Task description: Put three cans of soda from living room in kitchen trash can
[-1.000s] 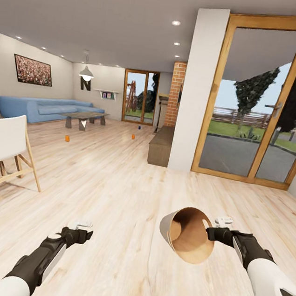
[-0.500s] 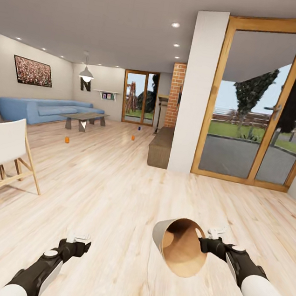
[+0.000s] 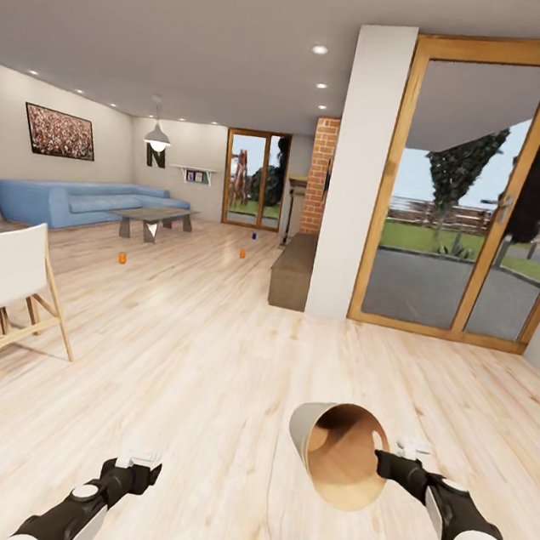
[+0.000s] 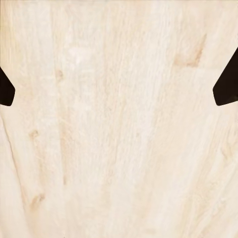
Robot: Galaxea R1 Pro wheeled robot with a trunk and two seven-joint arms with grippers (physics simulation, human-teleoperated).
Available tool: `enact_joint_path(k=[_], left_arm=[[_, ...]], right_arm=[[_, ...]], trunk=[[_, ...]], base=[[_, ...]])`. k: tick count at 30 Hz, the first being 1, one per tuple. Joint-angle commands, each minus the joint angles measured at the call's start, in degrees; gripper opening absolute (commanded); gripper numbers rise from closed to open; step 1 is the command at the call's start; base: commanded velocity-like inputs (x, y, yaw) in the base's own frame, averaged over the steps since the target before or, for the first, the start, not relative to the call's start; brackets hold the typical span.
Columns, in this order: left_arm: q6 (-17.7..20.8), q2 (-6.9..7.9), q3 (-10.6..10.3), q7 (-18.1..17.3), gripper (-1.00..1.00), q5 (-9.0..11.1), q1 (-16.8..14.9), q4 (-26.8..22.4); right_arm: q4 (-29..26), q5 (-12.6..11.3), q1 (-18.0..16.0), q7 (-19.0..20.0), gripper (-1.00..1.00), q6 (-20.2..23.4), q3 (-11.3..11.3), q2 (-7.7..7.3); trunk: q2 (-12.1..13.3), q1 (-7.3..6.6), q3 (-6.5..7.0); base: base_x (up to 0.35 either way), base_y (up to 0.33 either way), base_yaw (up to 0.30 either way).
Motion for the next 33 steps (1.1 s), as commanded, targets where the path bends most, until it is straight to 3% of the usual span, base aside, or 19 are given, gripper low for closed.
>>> enact_joint_path(k=[1,5,15,28,33], left_arm=[[-0.08,-0.01,-0.01,0.01,1.00,0.00,0.00,0.10],[-0.26,-0.02,-0.08,0.02,1.00,-0.01,0.00,0.30],[-0.34,-0.02,-0.13,0.02,1.00,-0.01,0.02,0.44],[-0.35,-0.08,-0.21,0.02,1.00,-0.02,0.03,0.47],[-0.39,-0.10,-0.26,0.02,1.00,-0.05,0.01,0.47]], right_arm=[[-0.01,-0.57,-0.01,0.69,-1.00,0.13,-0.94,-0.02],[-0.13,-0.48,0.01,1.00,-1.00,0.12,-3.01,-0.15],[-0.27,0.03,0.02,0.90,-1.00,0.12,-3.94,-0.26],[-3.63,0.32,1.66,1.61,-1.00,0.08,-3.23,0.09],[-3.86,0.42,2.83,0.62,-1.00,0.11,-0.47,0.38]], trunk=[[0.41,-0.23,0.19],[2.02,-1.11,0.91],[6.03,-3.30,2.70],[11.24,-6.16,4.96],[13.25,-7.26,5.56]], base=[[0.000,0.000,0.000],[0.000,0.000,0.000],[0.000,0.000,0.000],[0.000,0.000,0.009],[0.000,0.000,0.081]])
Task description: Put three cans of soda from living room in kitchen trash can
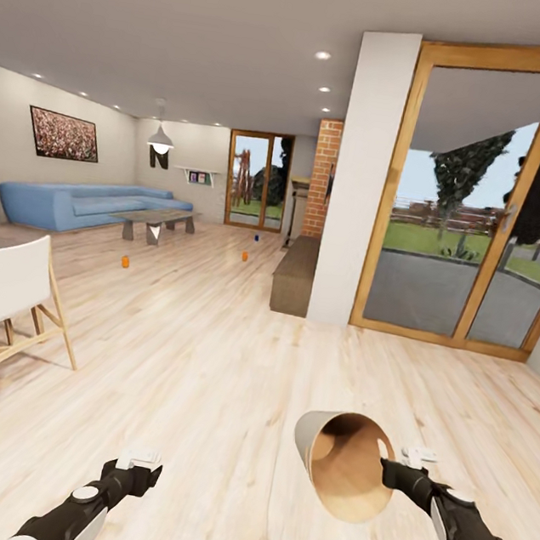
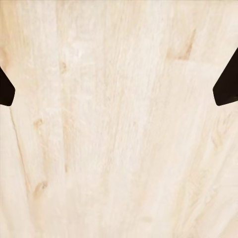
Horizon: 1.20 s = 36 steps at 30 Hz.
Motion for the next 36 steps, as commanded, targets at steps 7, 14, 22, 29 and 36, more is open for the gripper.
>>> enact_joint_path(k=[7,14,22,29,36], left_arm=[[-0.05,-0.01,-0.11,0.00,1.00,0.03,0.00,0.00],[-0.12,0.02,-0.13,0.00,1.00,0.04,0.00,0.00],[-0.14,0.04,-0.14,0.00,1.00,0.04,-0.01,0.01],[-0.19,0.05,-0.14,0.00,1.00,0.04,-0.01,0.03],[-0.23,0.07,-0.14,0.00,1.00,0.04,0.00,0.06]], right_arm=[[0.35,-0.98,0.55,-0.81,-1.00,0.16,2.54,0.18],[0.45,-0.89,1.26,-1.14,-1.00,0.14,2.96,0.84],[0.58,-0.90,1.43,-1.22,-1.00,0.11,3.00,0.98],[0.61,-1.00,1.51,-1.20,-1.00,0.06,2.98,0.95],[0.48,-1.04,2.03,-1.20,-1.00,-0.91,2.97,0.89]], trunk=[[2.81,-1.55,0.74],[5.62,-3.09,1.44],[8.83,-4.84,2.29],[11.64,-6.38,3.39],[14.45,-7.92,4.63]], base=[[0.000,0.000,0.101],[0.000,0.000,0.106],[0.000,0.000,0.098],[0.000,0.000,0.030],[0.000,0.000,0.004]])
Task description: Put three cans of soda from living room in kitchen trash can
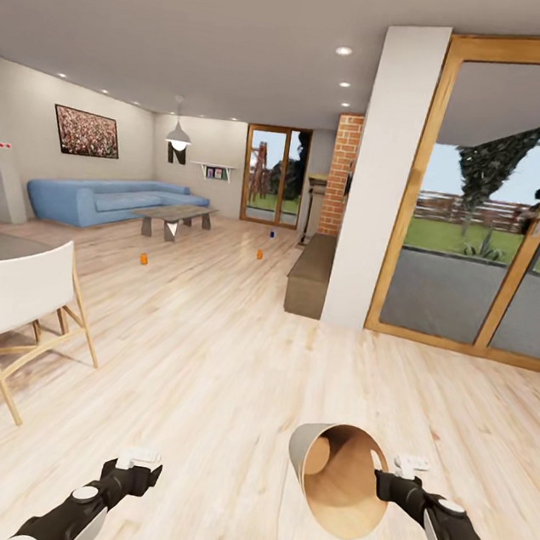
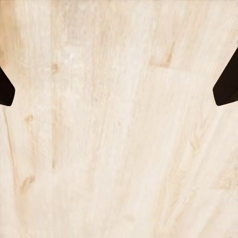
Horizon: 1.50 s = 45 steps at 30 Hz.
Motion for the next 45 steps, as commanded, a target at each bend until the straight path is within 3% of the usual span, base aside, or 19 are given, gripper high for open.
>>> enact_joint_path(k=[1,6,15,20,25,27,32,35,40,45], left_arm=[[-0.01,0.00,0.00,0.00,1.00,0.00,0.00,0.00],[-0.01,0.00,0.00,0.00,1.00,-0.04,-0.01,0.02],[-0.04,0.06,-0.07,0.00,1.00,0.00,0.01,-0.01],[-0.65,0.10,-0.08,0.00,1.00,0.03,0.02,-0.09],[-4.96,0.16,-0.09,-0.27,1.00,0.07,0.00,-0.37],[-6.44,0.17,-0.13,-0.40,1.00,0.11,-0.01,-0.71],[-7.71,0.23,-0.16,-0.77,1.00,0.14,0.30,-2.38],[-8.08,0.25,-0.17,-1.16,1.00,0.15,1.42,-4.64],[-7.79,0.26,-0.16,-1.82,1.00,0.20,4.68,-12.49],[-5.03,0.27,-0.11,-2.02,1.00,0.12,10.39,-24.42]], right_arm=[[-0.15,-0.72,0.05,0.61,-1.00,-0.10,-0.25,-0.05],[-0.49,-0.82,0.23,0.69,-1.00,-2.29,-0.34,-0.33],[-0.72,-1.43,4.18,1.44,-1.00,-18.83,-0.65,-0.77],[-0.77,-1.51,4.82,2.03,-1.00,-21.77,-0.71,-0.72],[-0.71,-1.58,5.09,2.41,-1.00,-24.00,-0.76,-0.53],[-0.73,-1.59,5.29,2.44,-1.00,-27.00,-0.81,-0.45],[-0.82,-1.60,6.68,2.71,-1.00,-30.59,-0.84,-0.59],[-0.87,-1.61,7.13,3.83,-1.00,-31.62,-0.88,-0.64],[-1.02,-1.67,7.51,7.23,-1.00,-32.57,-1.39,-0.64],[-3.84,-1.69,7.67,11.32,-1.00,-32.81,-3.42,-0.46]], trunk=[[0.41,-0.23,0.19],[2.42,-1.33,1.09],[6.03,-3.30,2.70],[8.03,-4.40,3.60],[10.04,-5.50,4.50],[10.84,-5.94,4.86],[12.84,-7.04,5.75],[14.05,-7.70,6.29],[16.05,-8.79,7.19],[18.06,-9.89,8.09]], base=[[0.000,0.000,0.000],[0.000,0.000,0.000],[0.000,0.000,0.000],[0.000,0.000,0.000],[0.000,0.000,0.000],[0.000,0.000,0.000],[0.000,0.000,0.000],[0.000,0.000,0.000],[0.000,0.000,0.000],[0.000,0.000,0.000]])
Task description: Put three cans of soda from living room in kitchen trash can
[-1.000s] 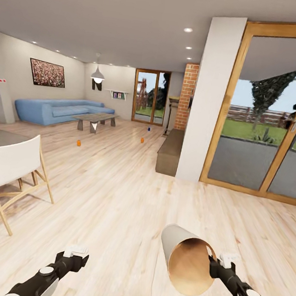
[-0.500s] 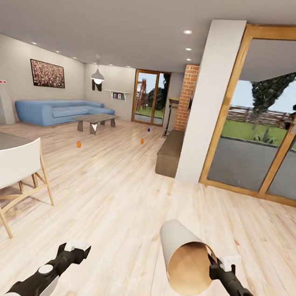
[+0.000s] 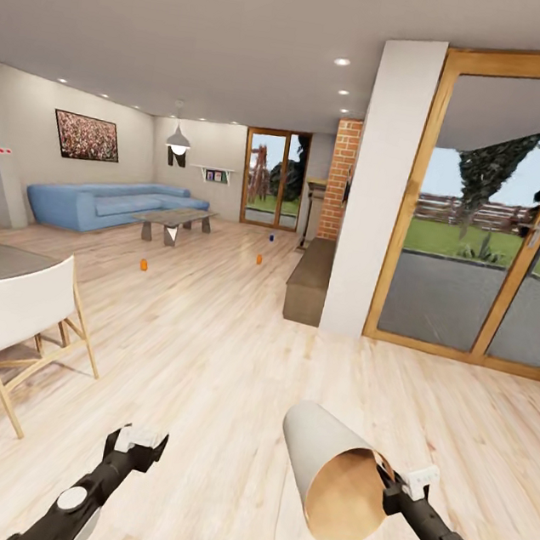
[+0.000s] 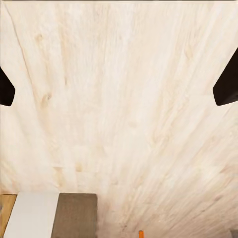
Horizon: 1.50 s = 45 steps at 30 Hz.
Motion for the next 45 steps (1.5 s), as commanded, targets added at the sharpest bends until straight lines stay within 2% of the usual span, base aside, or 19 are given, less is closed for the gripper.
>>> enact_joint_path(k=[1,3,7,12,15,21,45], left_arm=[[0.87,0.00,0.04,-0.02,1.00,0.06,1.21,-1.87],[2.56,0.00,0.12,-0.15,1.00,0.14,4.38,-5.97],[3.54,0.02,0.18,-0.30,1.00,0.06,7.04,-8.75],[3.92,0.49,0.28,-0.70,1.00,0.05,9.58,-10.24],[4.01,1.32,0.33,-2.34,1.00,0.05,10.97,-11.34],[4.02,1.98,0.53,-4.93,1.00,-0.06,11.76,-11.65],[4.46,2.49,0.82,-6.49,1.00,-0.35,11.82,-8.69]], right_arm=[[-0.98,-0.66,0.10,1.61,-1.00,0.25,-0.60,0.08],[-3.94,-0.68,1.10,4.63,-1.00,0.32,-2.12,0.32],[-8.50,-0.72,2.99,7.83,-1.00,0.53,-4.49,1.21],[-13.00,-0.74,5.03,9.61,-1.00,0.72,-5.88,3.16],[-14.48,-0.75,5.99,10.13,-1.00,0.78,-6.29,3.84],[-15.28,-0.73,6.56,10.44,-1.00,0.84,-6.45,4.42],[-14.60,-0.42,6.79,10.21,-1.00,0.90,-6.41,4.71]], trunk=[[0.41,-0.23,0.19],[1.22,-0.67,0.55],[2.82,-1.55,1.27],[4.83,-2.64,2.17],[6.03,-3.30,2.71],[8.44,-4.62,3.78],[18.06,-9.89,8.09]], base=[[0.000,0.000,0.000],[0.000,0.000,0.000],[0.000,0.000,0.000],[0.000,0.000,0.000],[0.000,0.000,0.000],[0.000,0.000,0.000],[0.000,0.000,0.000]])
